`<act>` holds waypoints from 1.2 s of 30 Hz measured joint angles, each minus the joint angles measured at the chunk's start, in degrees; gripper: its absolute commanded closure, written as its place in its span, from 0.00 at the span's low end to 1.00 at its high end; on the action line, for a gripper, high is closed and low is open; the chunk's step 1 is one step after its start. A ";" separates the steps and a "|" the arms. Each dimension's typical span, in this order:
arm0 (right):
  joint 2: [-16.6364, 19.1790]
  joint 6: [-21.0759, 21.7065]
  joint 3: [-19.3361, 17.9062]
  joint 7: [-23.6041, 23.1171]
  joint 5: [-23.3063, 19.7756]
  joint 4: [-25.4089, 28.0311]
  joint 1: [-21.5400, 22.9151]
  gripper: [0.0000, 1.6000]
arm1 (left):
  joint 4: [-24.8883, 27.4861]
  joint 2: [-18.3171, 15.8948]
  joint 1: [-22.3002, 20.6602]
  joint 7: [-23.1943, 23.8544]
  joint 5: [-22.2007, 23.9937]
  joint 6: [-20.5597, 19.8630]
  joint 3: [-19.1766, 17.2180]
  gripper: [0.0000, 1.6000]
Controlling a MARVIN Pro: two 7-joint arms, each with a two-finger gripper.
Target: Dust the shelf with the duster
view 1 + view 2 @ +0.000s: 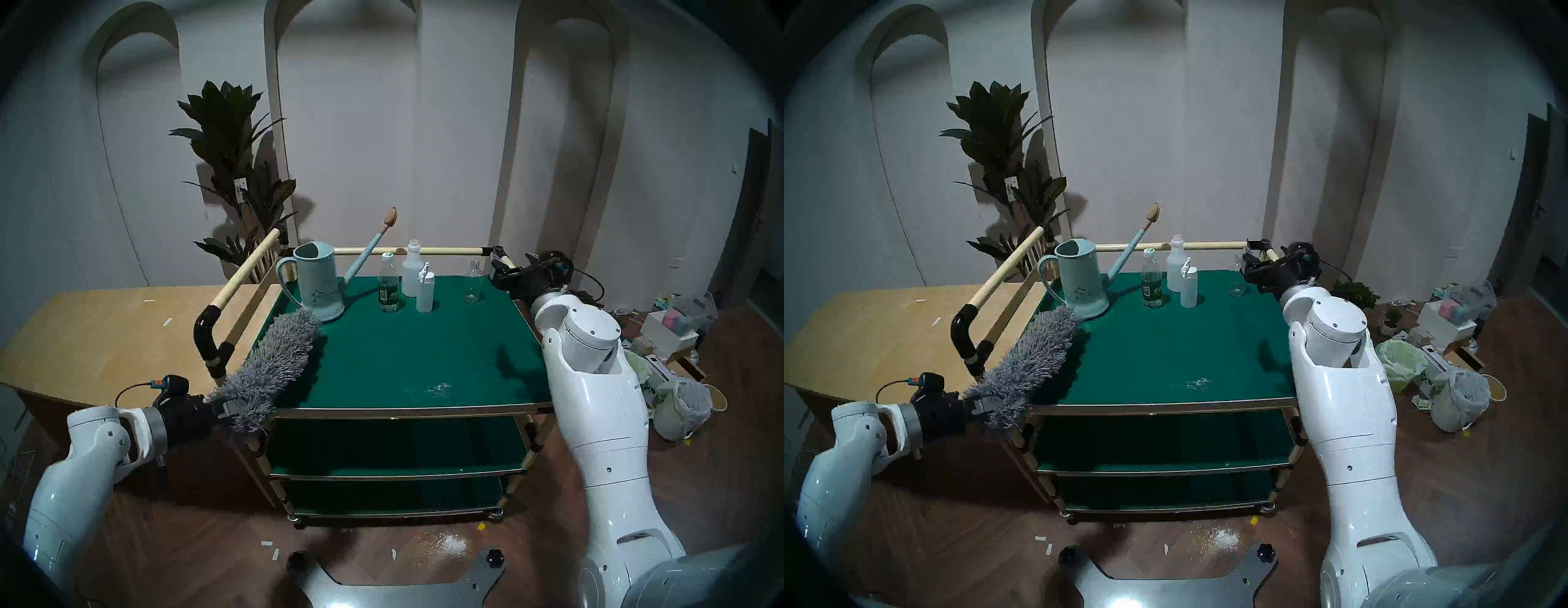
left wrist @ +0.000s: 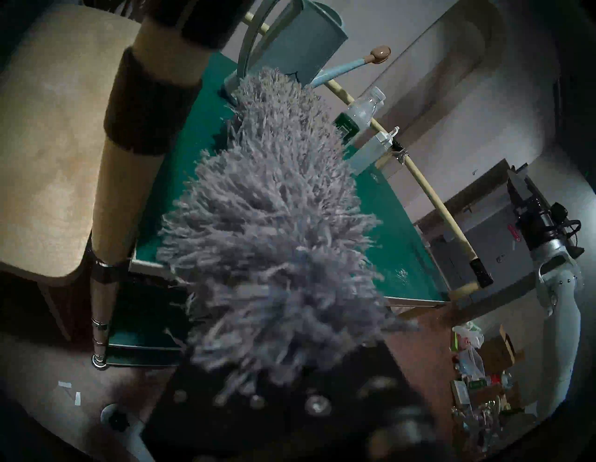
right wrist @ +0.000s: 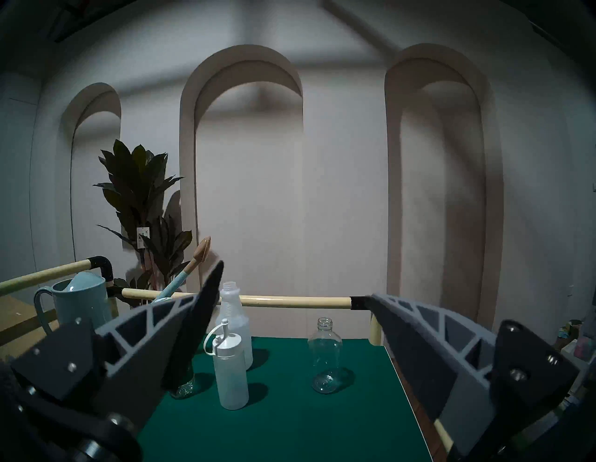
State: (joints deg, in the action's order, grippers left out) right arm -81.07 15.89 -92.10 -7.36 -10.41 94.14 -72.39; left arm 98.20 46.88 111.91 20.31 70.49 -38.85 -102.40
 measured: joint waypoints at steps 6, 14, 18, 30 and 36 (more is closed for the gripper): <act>-0.09 -0.20 0.78 0.84 0.82 0.07 0.16 0.00 | -5.21 0.85 -2.83 1.67 -1.84 1.44 5.64 1.00; -0.13 -0.29 1.08 1.82 1.56 0.51 0.09 0.00 | -9.56 0.40 -6.31 4.27 -2.90 1.65 8.73 1.00; -0.17 -0.29 1.08 2.31 1.77 0.93 0.02 0.00 | -10.95 -0.35 -7.90 6.16 -3.33 1.05 10.02 1.00; -0.48 -0.27 -0.05 3.55 1.81 2.37 -0.88 0.00 | -9.94 -2.61 -11.65 8.86 -3.31 -4.68 13.18 1.00; -0.56 -0.27 -1.68 4.12 0.86 3.39 -2.19 0.00 | -9.71 -3.44 -14.41 8.38 -3.13 -9.06 15.47 1.00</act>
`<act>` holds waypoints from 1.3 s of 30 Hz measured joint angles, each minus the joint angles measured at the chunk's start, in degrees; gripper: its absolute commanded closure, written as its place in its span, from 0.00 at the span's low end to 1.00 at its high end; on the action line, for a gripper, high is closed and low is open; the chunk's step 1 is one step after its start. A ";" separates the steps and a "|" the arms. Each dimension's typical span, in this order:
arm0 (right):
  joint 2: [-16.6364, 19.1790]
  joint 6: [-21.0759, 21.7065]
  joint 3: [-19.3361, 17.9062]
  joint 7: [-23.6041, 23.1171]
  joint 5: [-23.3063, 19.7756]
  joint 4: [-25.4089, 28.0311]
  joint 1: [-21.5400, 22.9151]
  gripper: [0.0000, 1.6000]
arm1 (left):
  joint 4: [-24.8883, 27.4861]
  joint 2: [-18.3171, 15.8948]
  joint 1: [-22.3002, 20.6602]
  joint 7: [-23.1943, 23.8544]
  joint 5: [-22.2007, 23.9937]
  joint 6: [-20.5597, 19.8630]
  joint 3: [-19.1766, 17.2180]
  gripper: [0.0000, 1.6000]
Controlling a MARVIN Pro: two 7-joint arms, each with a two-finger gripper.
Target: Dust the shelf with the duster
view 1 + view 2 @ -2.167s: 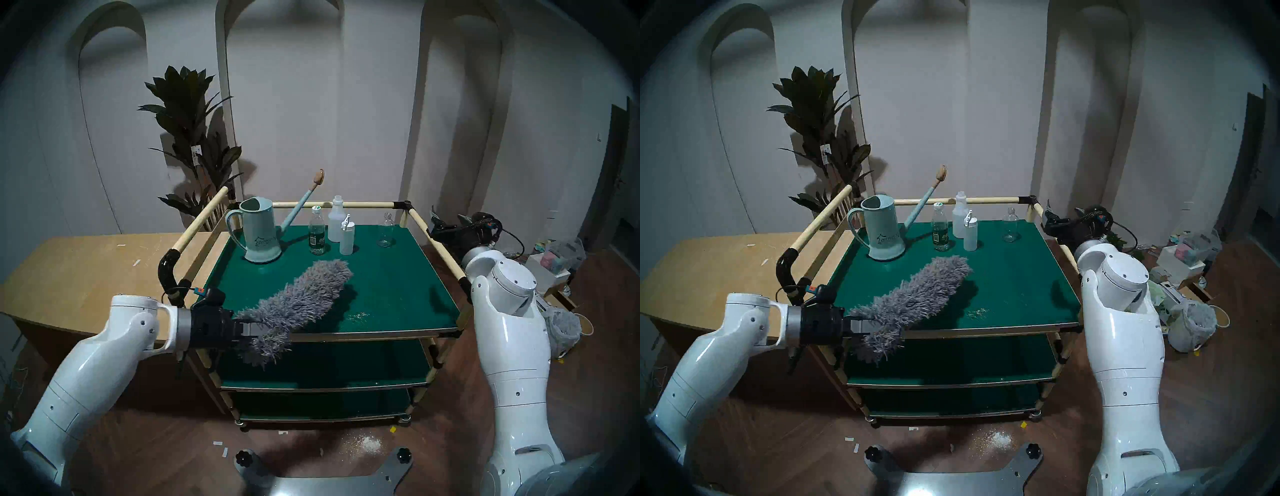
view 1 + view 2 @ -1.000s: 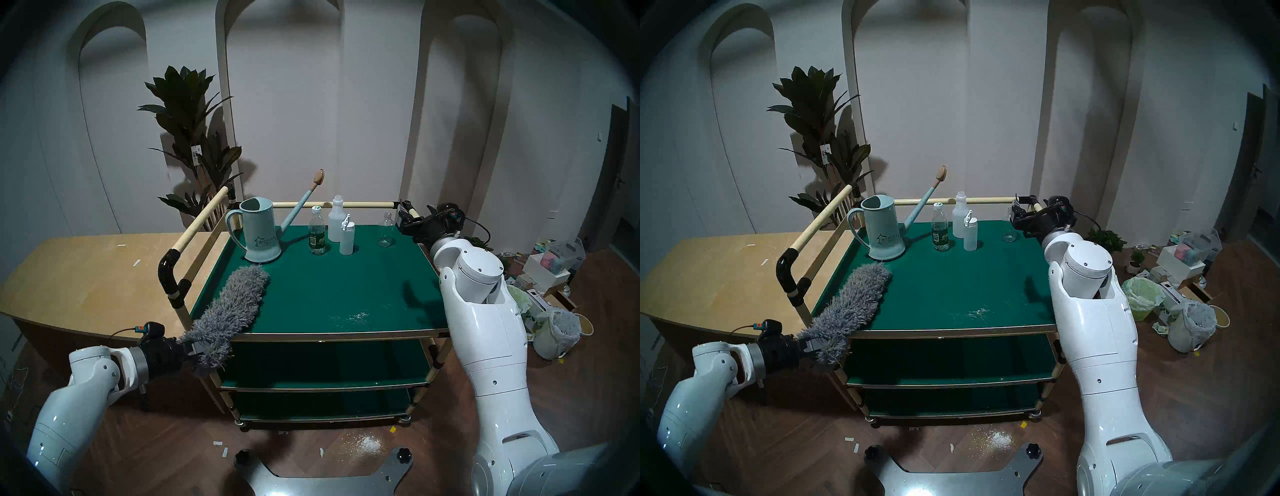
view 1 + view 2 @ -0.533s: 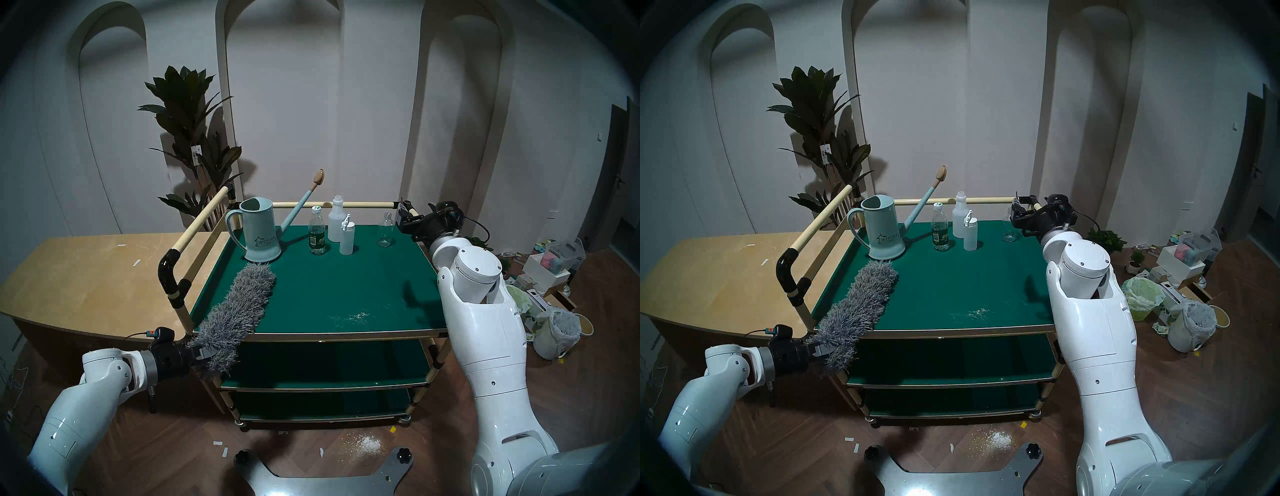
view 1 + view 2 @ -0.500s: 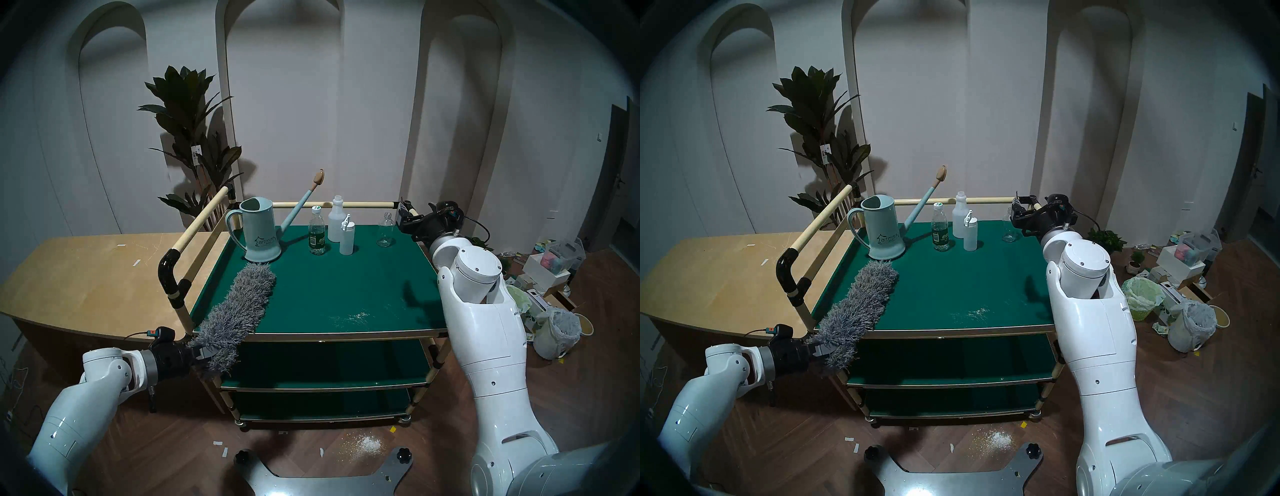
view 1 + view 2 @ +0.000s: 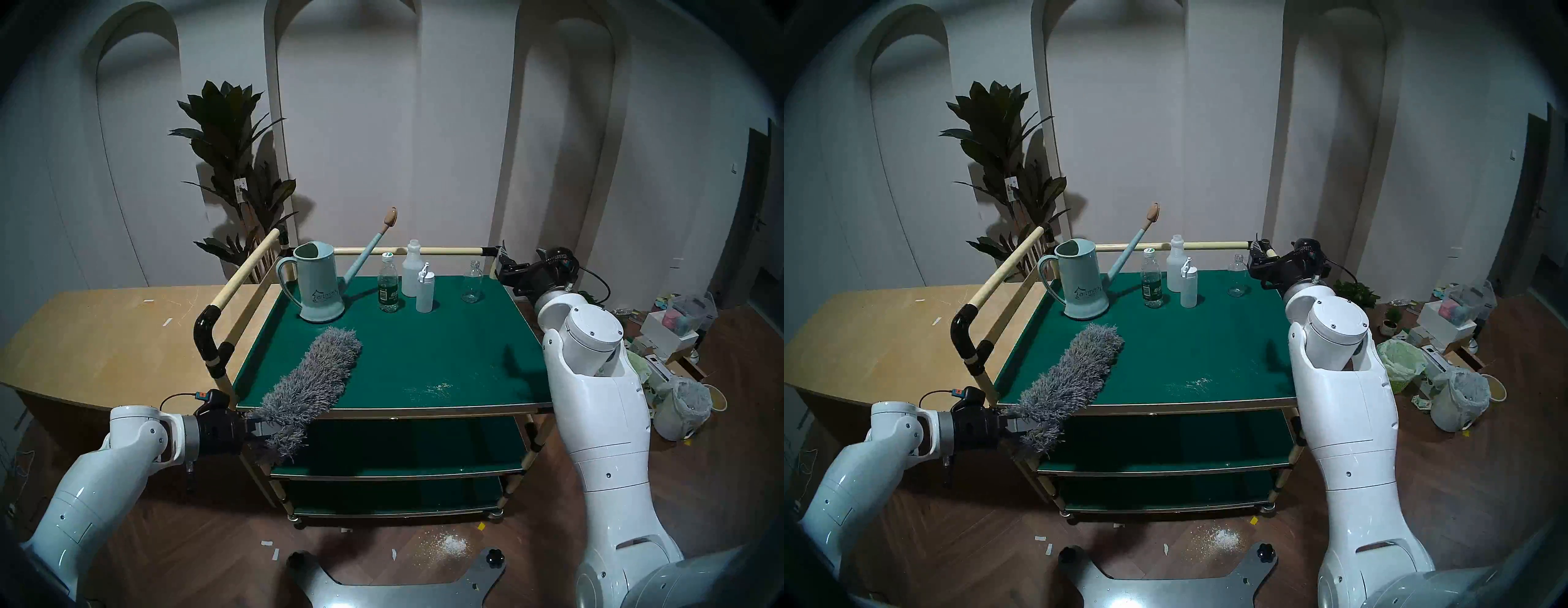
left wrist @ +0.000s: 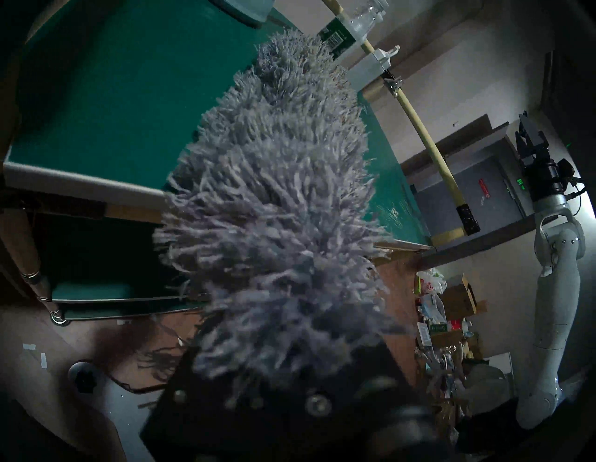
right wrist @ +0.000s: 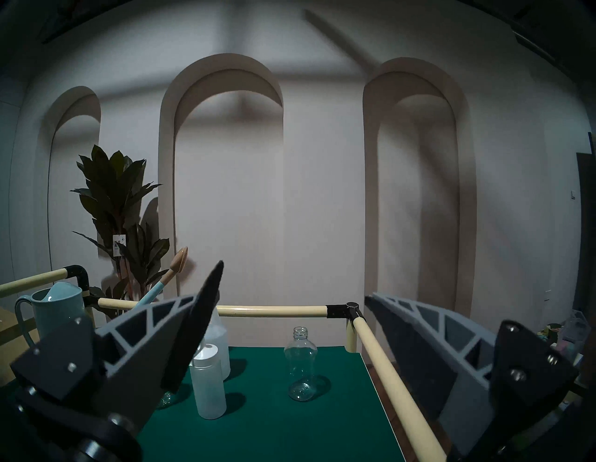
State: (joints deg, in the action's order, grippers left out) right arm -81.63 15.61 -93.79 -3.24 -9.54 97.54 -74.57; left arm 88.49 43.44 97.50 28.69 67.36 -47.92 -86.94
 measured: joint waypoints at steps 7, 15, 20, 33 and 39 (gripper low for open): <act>0.19 0.00 -1.73 0.40 -0.84 1.01 -1.22 0.00 | -0.11 -0.09 -3.04 -1.31 -0.12 -2.48 2.49 1.00; 0.99 0.00 -4.56 0.89 -2.03 2.67 -2.99 0.00 | 0.29 1.90 -8.02 -4.16 -0.45 -5.08 6.16 1.00; 1.36 0.00 -5.98 0.96 -2.68 3.35 -3.67 0.00 | 0.43 3.30 -10.27 -5.17 -0.99 -6.23 8.50 1.00; 2.75 0.03 -10.82 -0.01 -4.76 4.04 -4.93 0.00 | 0.25 8.20 -17.25 -6.36 -3.34 -7.20 16.70 1.00; 3.50 0.03 -13.57 -0.69 -5.87 3.56 -4.98 0.00 | -0.82 10.63 -20.57 -6.27 -4.64 -7.20 20.18 1.00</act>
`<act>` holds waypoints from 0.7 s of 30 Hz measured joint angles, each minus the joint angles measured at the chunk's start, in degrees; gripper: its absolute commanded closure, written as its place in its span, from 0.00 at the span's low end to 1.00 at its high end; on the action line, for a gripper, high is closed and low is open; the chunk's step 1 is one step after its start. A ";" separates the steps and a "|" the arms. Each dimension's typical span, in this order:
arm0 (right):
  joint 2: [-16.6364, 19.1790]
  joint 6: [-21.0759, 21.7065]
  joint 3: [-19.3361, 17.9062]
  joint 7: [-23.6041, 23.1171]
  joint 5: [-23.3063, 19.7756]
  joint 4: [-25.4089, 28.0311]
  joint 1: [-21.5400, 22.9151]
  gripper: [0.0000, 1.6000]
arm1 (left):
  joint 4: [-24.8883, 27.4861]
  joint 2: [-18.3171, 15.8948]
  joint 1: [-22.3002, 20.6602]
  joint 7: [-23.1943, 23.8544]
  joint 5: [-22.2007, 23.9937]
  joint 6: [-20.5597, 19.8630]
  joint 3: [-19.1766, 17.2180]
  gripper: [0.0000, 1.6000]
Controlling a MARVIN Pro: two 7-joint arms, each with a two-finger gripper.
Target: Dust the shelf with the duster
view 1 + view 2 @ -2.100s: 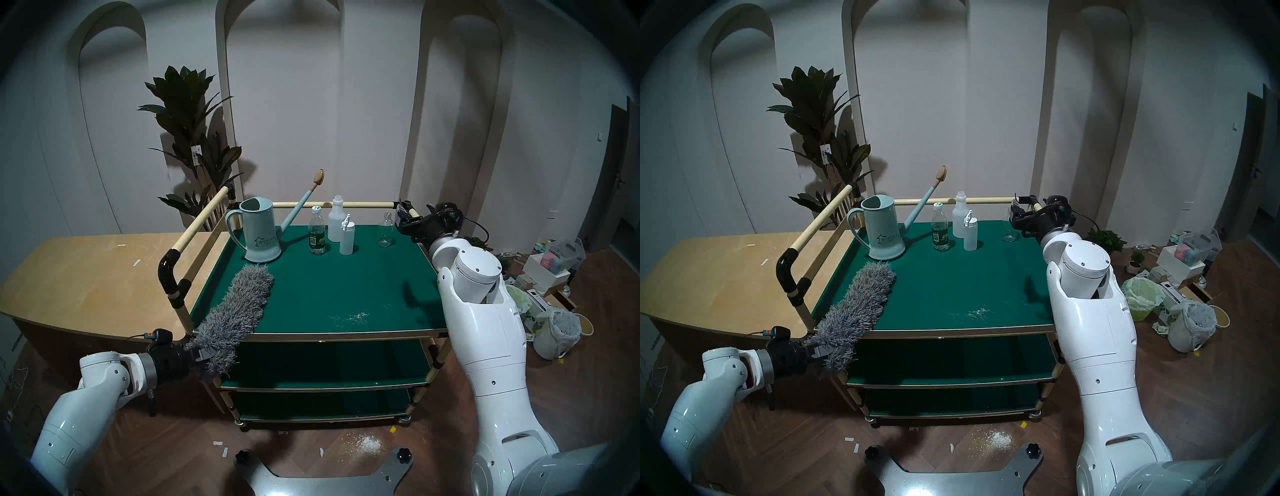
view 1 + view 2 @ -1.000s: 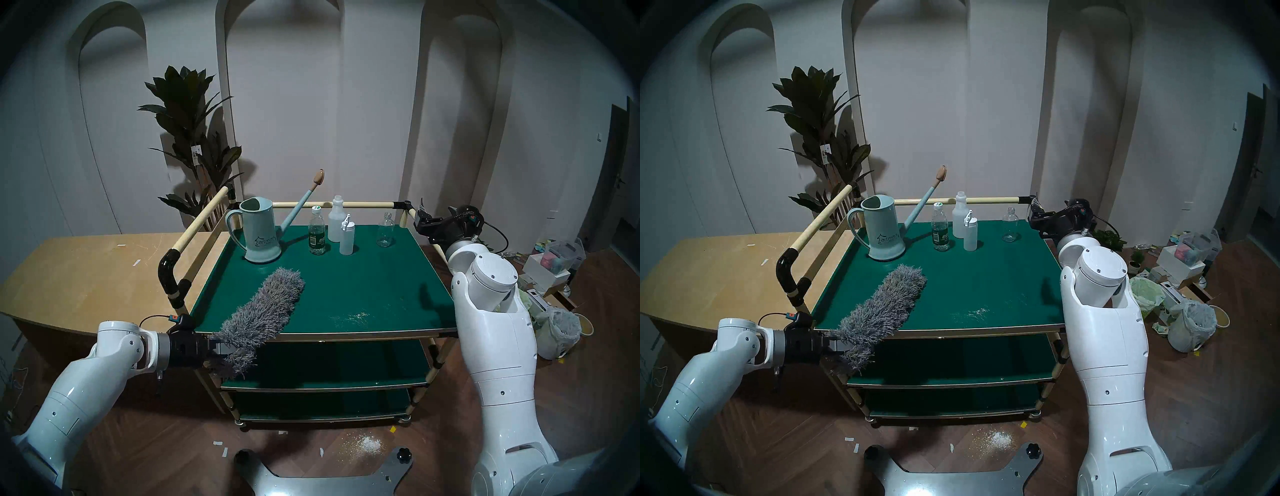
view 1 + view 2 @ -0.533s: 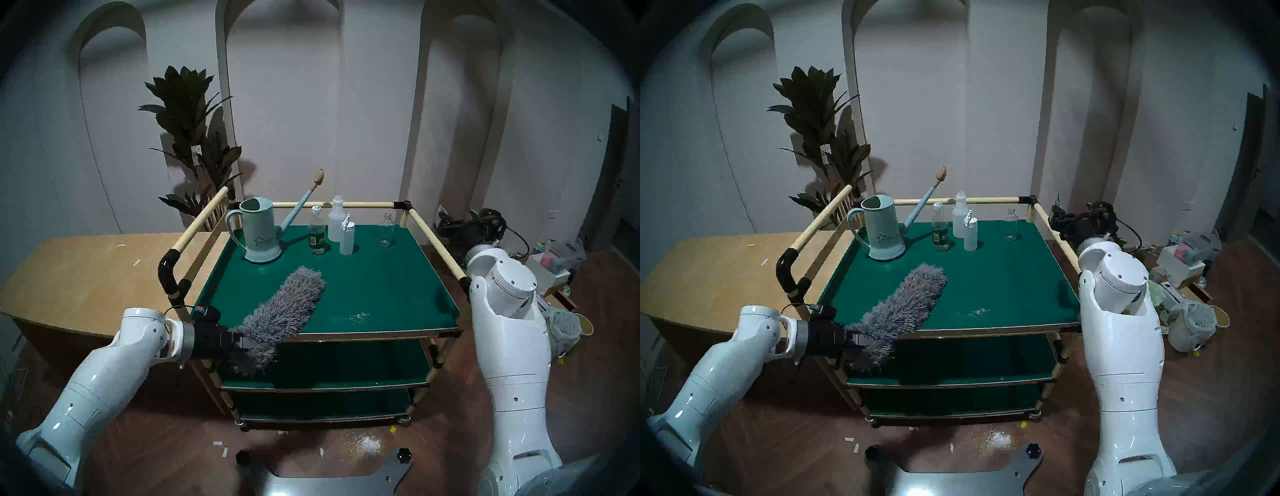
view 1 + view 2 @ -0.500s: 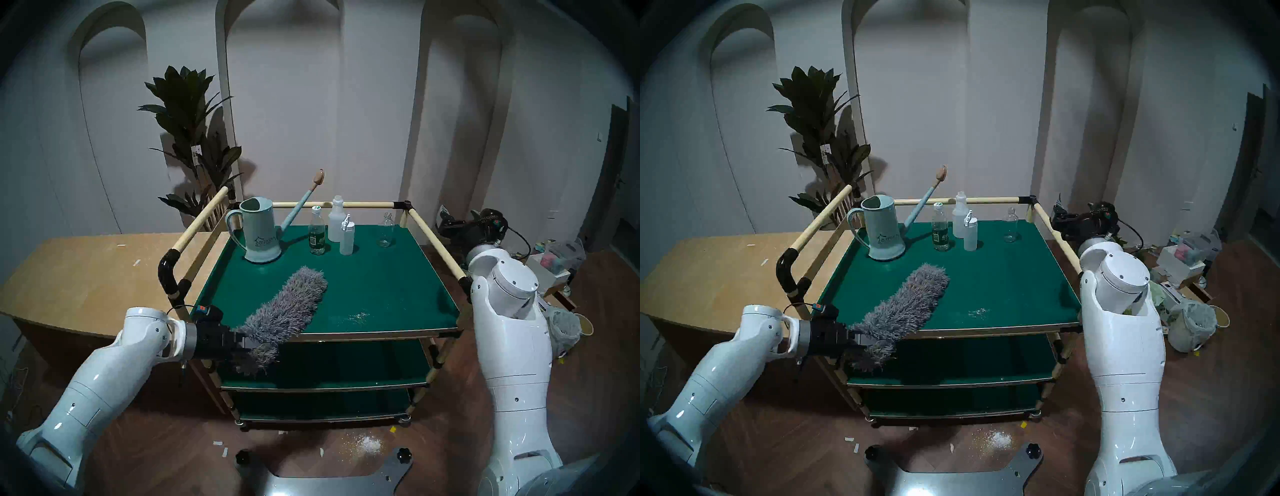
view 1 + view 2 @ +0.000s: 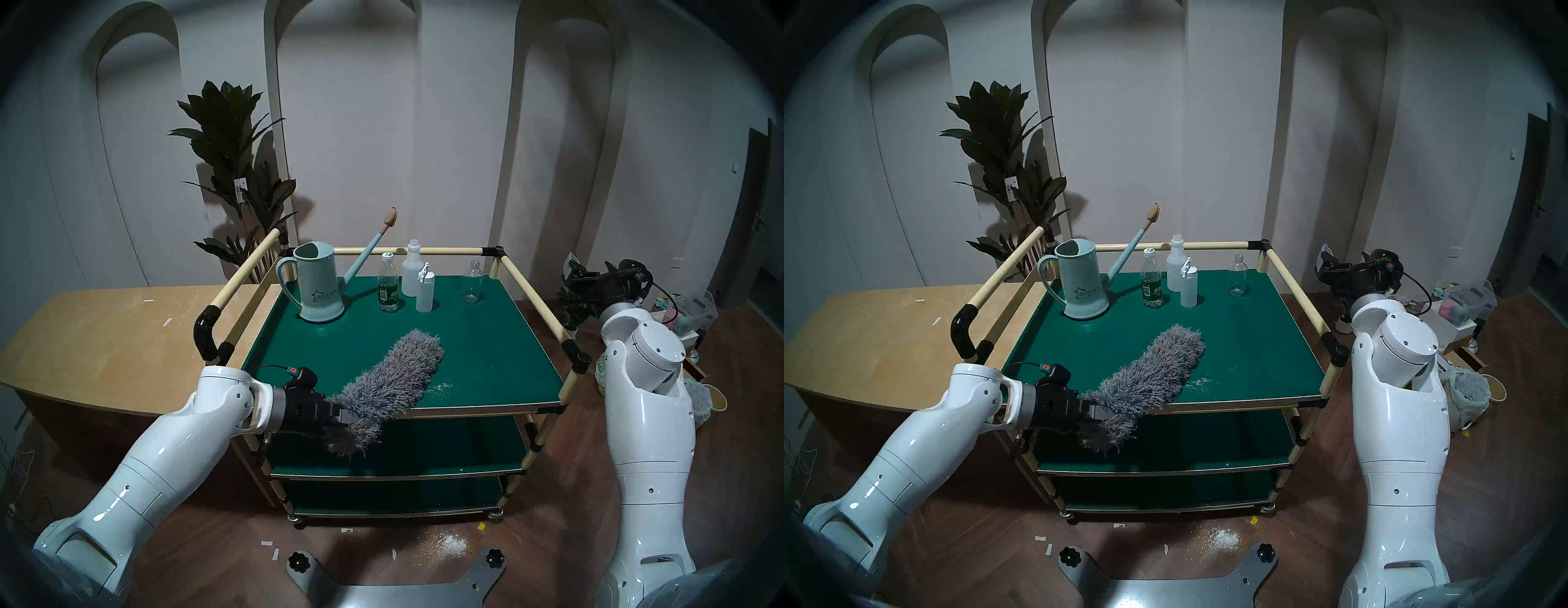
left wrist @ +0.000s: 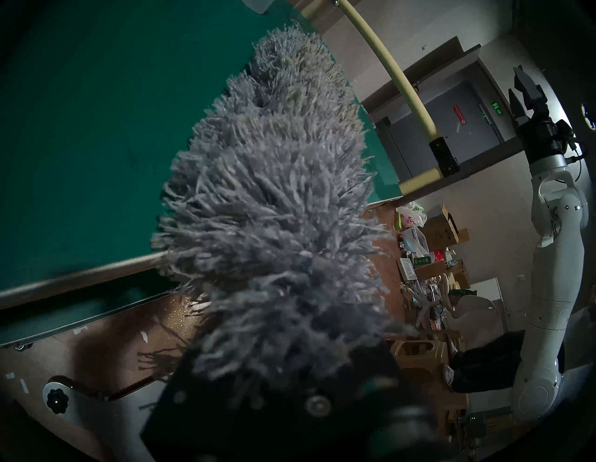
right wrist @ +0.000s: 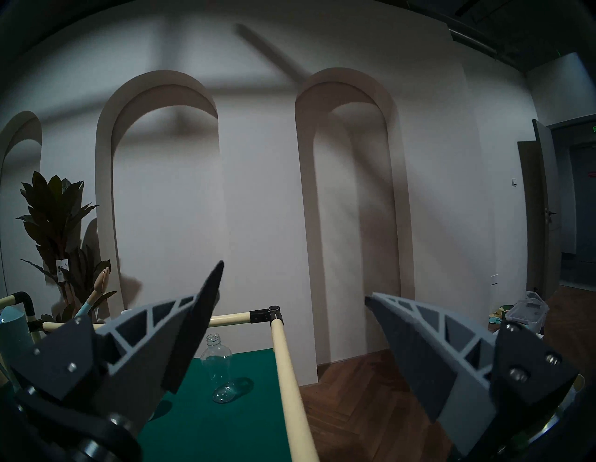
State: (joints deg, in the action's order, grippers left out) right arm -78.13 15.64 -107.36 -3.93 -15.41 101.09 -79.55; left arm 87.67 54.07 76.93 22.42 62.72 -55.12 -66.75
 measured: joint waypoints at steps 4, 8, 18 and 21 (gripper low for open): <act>0.44 0.00 -1.40 -0.41 -0.59 -0.54 0.03 0.00 | -0.75 1.52 -1.87 0.04 -0.60 0.00 2.25 1.00; 1.04 0.00 -3.24 -1.04 -1.39 -1.59 0.11 0.00 | -2.07 3.89 -4.65 0.24 -1.35 -0.01 5.86 1.00; 2.09 -0.09 -5.99 -2.21 -2.78 -3.83 0.61 0.00 | -5.93 7.30 -9.51 1.39 -1.48 -0.01 12.15 1.00; 2.45 -0.17 -6.61 -2.59 -3.08 -4.67 0.86 0.00 | -7.30 8.14 -10.92 2.12 -1.07 -0.01 14.14 1.00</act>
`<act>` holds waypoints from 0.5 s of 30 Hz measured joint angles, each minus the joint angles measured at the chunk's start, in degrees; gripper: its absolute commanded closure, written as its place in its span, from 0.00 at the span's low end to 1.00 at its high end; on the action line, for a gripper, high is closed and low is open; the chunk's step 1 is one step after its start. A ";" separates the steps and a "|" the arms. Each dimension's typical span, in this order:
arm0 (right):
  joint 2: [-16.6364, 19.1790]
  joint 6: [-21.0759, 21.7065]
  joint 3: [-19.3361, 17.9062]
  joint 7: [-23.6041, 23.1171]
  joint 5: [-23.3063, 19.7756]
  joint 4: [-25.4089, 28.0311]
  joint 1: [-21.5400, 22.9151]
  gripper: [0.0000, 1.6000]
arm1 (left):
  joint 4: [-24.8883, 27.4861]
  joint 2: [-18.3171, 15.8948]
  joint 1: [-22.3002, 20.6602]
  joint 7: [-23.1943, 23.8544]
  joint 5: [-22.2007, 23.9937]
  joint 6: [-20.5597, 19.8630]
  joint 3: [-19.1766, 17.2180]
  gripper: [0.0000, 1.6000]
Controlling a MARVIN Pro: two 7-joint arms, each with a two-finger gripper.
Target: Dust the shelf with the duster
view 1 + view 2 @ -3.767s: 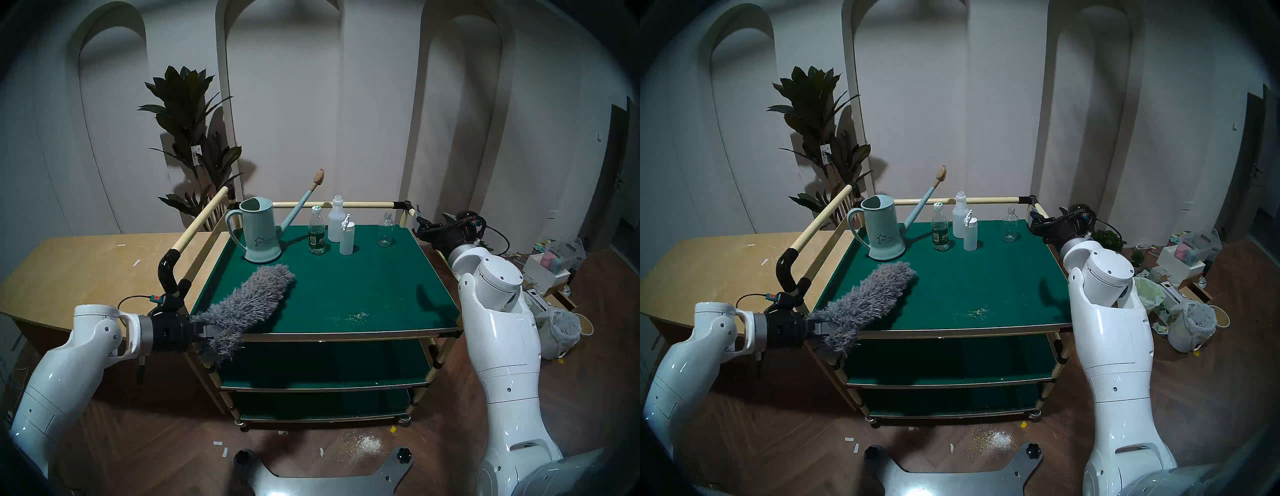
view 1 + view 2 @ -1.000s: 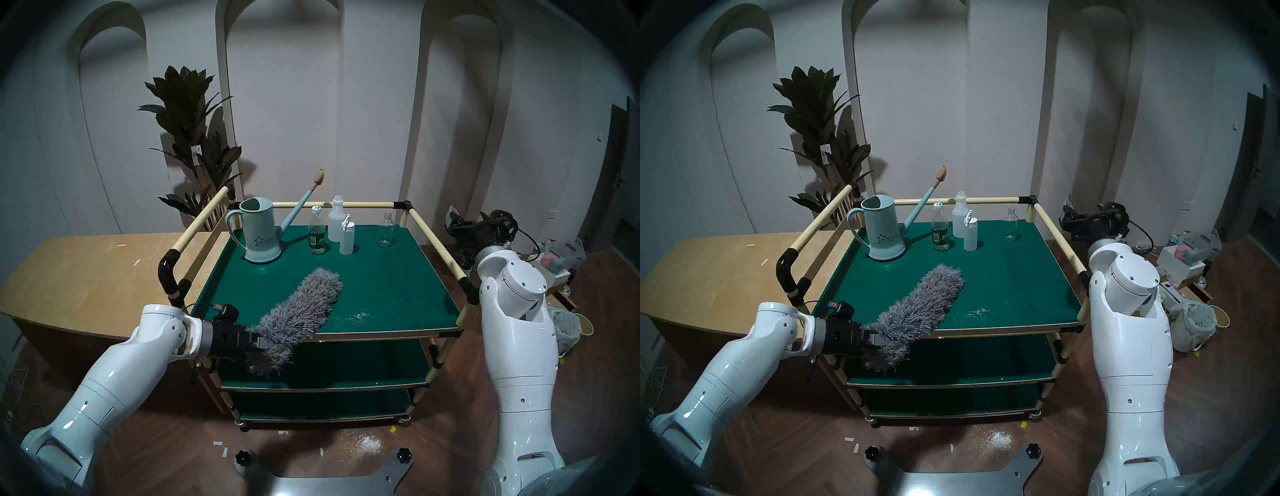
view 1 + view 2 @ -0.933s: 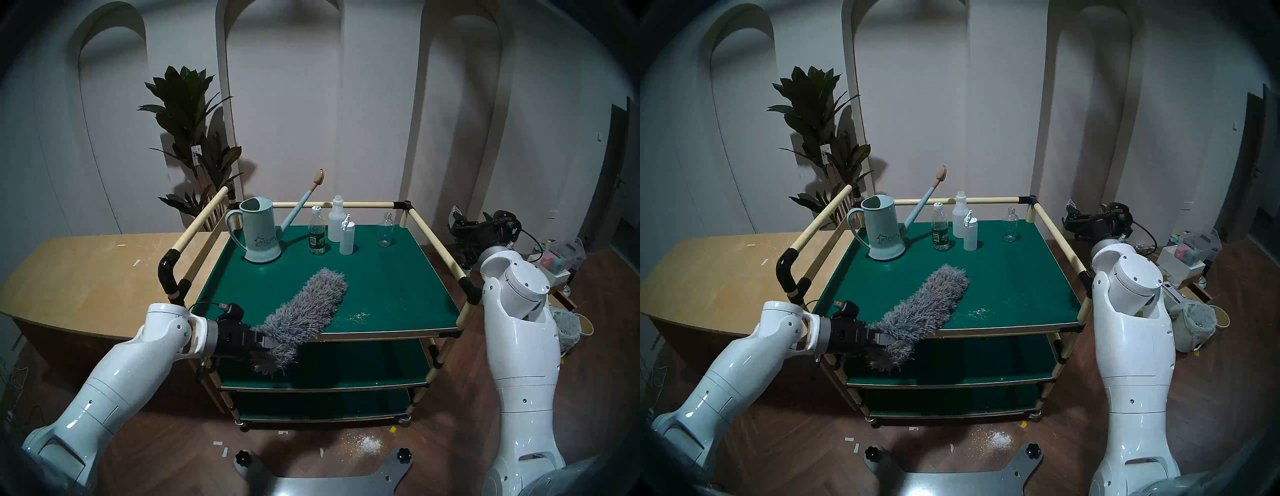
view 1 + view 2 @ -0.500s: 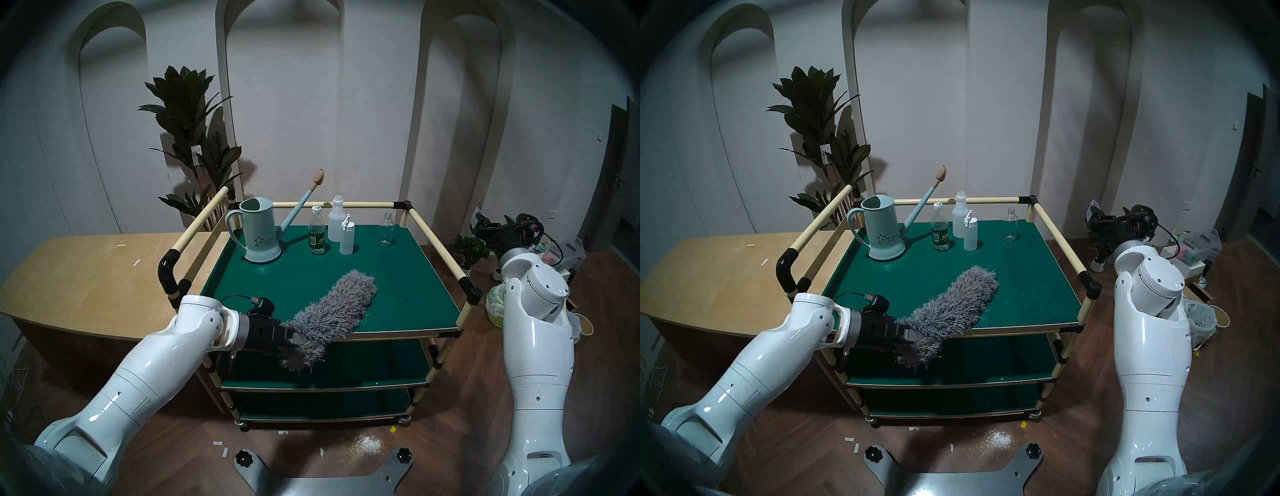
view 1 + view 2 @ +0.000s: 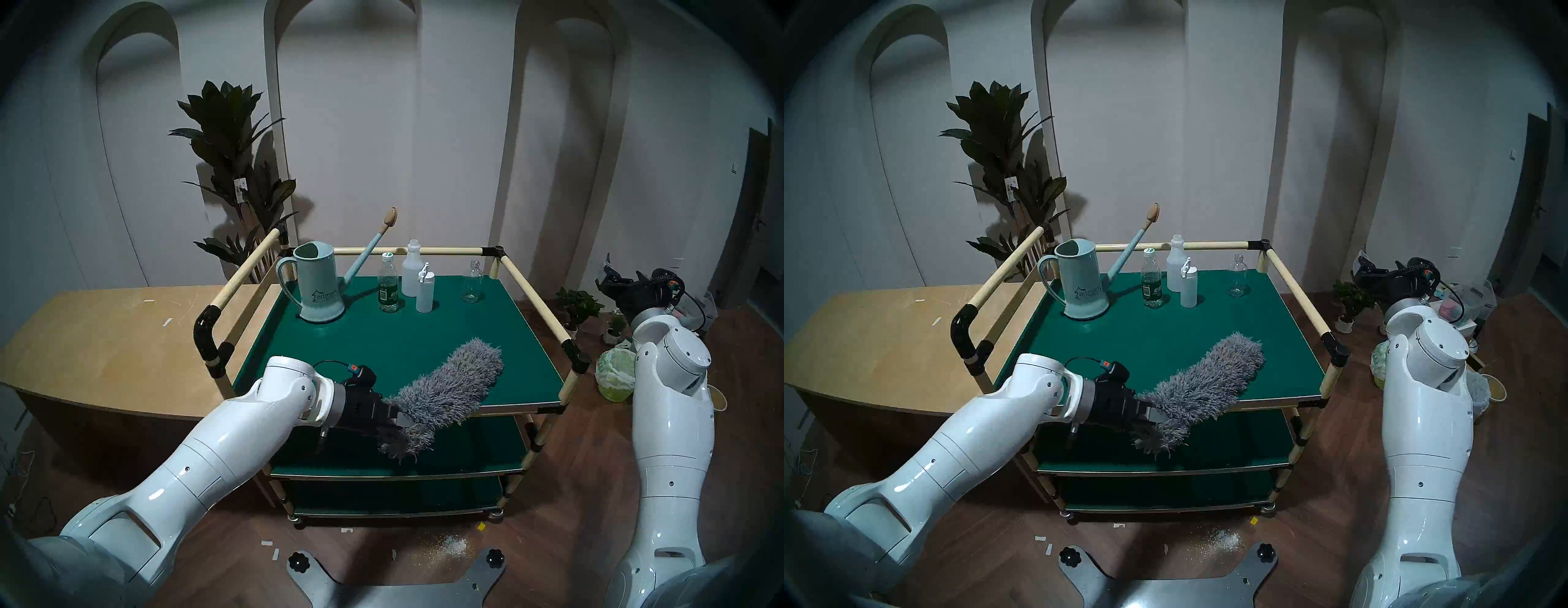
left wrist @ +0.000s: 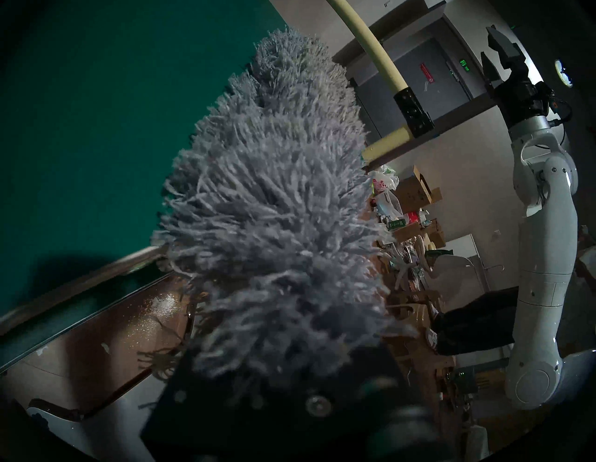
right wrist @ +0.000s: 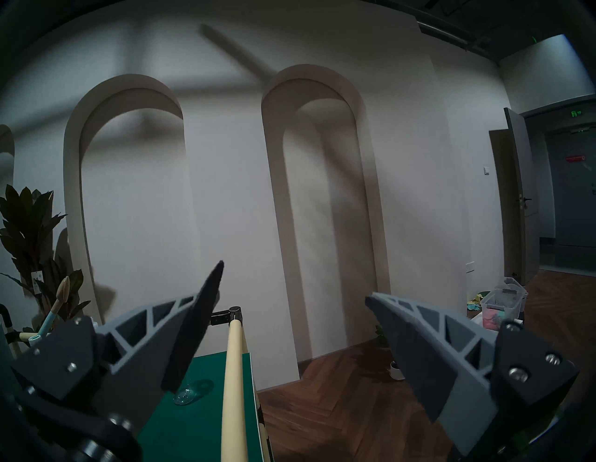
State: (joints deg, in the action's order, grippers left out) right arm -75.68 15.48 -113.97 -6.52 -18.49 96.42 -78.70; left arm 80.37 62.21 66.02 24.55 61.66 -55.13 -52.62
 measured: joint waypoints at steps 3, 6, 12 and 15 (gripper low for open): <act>0.40 -0.15 -0.39 -0.41 -0.16 -1.06 0.30 0.00 | -1.26 0.73 -1.19 0.98 0.64 0.00 2.08 1.00; 0.78 -0.32 -0.55 -0.77 -0.19 -2.20 0.59 0.00 | -2.12 1.29 -2.04 1.96 1.26 0.00 3.91 1.00; 1.58 -0.87 -0.45 -1.78 -0.18 -4.62 1.18 0.00 | -2.61 1.82 -3.24 4.22 2.76 0.00 7.92 1.00; 2.03 -1.26 -0.01 -2.31 0.06 -5.99 1.49 0.00 | -2.60 1.83 -3.61 5.36 3.60 0.01 9.99 1.00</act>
State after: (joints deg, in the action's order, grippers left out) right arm -73.65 14.21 -113.98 -8.83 -18.43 90.44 -77.21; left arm 77.77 64.04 62.41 29.90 65.26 -55.12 -42.63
